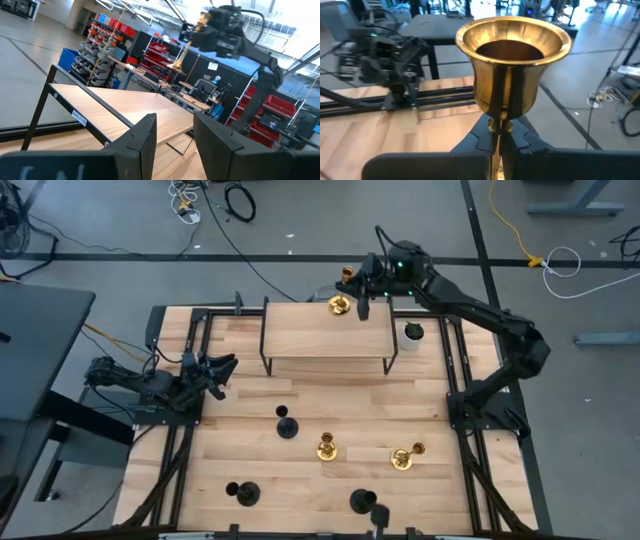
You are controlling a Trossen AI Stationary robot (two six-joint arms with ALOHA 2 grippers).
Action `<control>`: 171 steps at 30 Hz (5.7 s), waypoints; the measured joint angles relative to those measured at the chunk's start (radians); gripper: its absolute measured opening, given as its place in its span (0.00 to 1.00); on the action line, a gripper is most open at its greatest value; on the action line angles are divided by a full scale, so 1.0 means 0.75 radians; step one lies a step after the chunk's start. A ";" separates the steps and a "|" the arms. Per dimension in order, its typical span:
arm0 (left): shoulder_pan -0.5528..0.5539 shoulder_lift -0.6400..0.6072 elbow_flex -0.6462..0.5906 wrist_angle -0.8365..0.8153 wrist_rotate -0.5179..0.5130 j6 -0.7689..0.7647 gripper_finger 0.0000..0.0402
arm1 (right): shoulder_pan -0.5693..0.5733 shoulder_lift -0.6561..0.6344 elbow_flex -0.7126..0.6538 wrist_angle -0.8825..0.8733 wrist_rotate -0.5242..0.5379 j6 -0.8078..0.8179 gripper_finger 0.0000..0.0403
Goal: Pick & Place candle stick holders
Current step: Put the top gold candle holder on the shelf, then put the right gold candle holder on the shelf
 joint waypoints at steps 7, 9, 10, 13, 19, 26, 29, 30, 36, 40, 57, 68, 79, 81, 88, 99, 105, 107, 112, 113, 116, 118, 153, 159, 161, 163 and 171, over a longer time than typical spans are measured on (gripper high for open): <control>0.000 0.000 0.000 0.000 0.000 0.002 0.33 | -0.071 0.107 0.022 0.030 -0.067 0.034 0.01; 0.000 0.000 0.000 0.000 0.000 0.002 0.33 | -0.081 0.127 0.022 0.050 -0.089 0.053 0.01; 0.000 0.000 -0.001 0.000 0.000 0.002 0.33 | -0.084 0.136 0.022 0.057 -0.095 0.062 0.01; 0.000 0.000 0.000 0.000 0.000 0.002 0.33 | -0.084 0.159 0.023 0.089 -0.094 0.061 0.01; 0.000 0.000 0.000 0.000 0.000 0.002 0.33 | -0.079 0.214 0.023 0.100 -0.093 0.059 0.01; 0.000 0.000 -0.001 0.000 0.000 0.001 0.33 | -0.076 0.268 0.023 0.119 -0.092 0.061 0.01; 0.001 0.000 0.000 0.000 -0.001 0.001 0.33 | -0.076 0.286 0.023 0.144 -0.091 0.060 0.01; 0.000 0.000 -0.001 0.000 0.000 0.001 0.33 | -0.076 0.293 0.023 0.161 -0.091 0.062 0.01; 0.000 0.000 0.000 0.000 0.000 0.001 0.33 | -0.076 0.311 0.023 0.163 -0.090 0.053 0.01; 0.000 0.000 0.000 0.000 0.000 0.002 0.33 | -0.076 0.315 0.023 0.153 -0.069 0.029 0.01; 0.000 0.000 0.000 0.000 0.000 0.001 0.33 | -0.036 0.315 0.023 0.124 0.025 -0.033 0.01; 0.001 0.000 0.000 0.000 0.000 0.001 0.33 | -0.030 0.323 0.022 0.090 0.074 -0.035 0.01; 0.000 0.000 0.000 0.000 0.000 0.001 0.33 | -0.027 0.363 0.023 0.138 0.065 -0.024 0.02; 0.000 0.000 0.000 0.000 0.000 0.001 0.33 | -0.028 0.363 0.023 0.137 0.061 -0.022 0.02; 0.000 0.000 -0.001 0.000 0.000 0.001 0.33 | -0.031 0.363 0.023 0.119 0.060 -0.037 0.02; 0.000 0.000 -0.001 0.000 0.000 0.001 0.33 | -0.032 0.367 0.019 0.102 0.075 -0.031 0.17; 0.000 0.000 -0.001 0.000 0.000 0.001 0.33 | -0.032 0.366 0.019 0.103 0.168 -0.019 0.29; 0.000 0.000 0.000 0.000 0.000 0.001 0.33 | -0.032 0.366 0.019 0.103 0.155 -0.018 0.34; 0.000 0.000 -0.001 0.000 0.000 0.001 0.33 | -0.026 0.366 0.019 0.097 0.117 -0.014 0.48; 0.000 0.000 -0.001 0.000 0.000 0.001 0.33 | -0.025 0.366 0.019 0.095 0.112 -0.015 0.51; 0.000 0.000 0.000 0.000 0.000 0.000 0.33 | -0.024 0.366 0.019 0.082 0.122 -0.026 0.57; 0.000 0.000 0.000 0.000 0.000 0.001 0.33 | -0.024 0.361 0.019 0.062 0.129 -0.037 0.61; 0.000 0.000 0.000 -0.001 0.001 -0.010 0.33 | 0.217 -0.360 0.022 -1.183 0.179 -0.190 0.69; 0.000 0.000 0.000 -0.001 0.001 -0.010 0.33 | 0.371 -0.482 0.022 -1.392 0.056 -0.005 0.69; 0.000 0.000 0.000 -0.001 0.001 -0.008 0.33 | 0.437 -0.515 0.022 -1.437 0.056 0.069 0.69; 0.000 0.000 0.000 -0.001 0.001 -0.009 0.33 | 0.513 -0.551 0.004 -1.445 0.070 0.147 0.69; 0.000 0.000 0.000 -0.001 0.001 -0.010 0.33 | 0.874 -0.783 -0.278 -1.337 0.211 0.512 0.69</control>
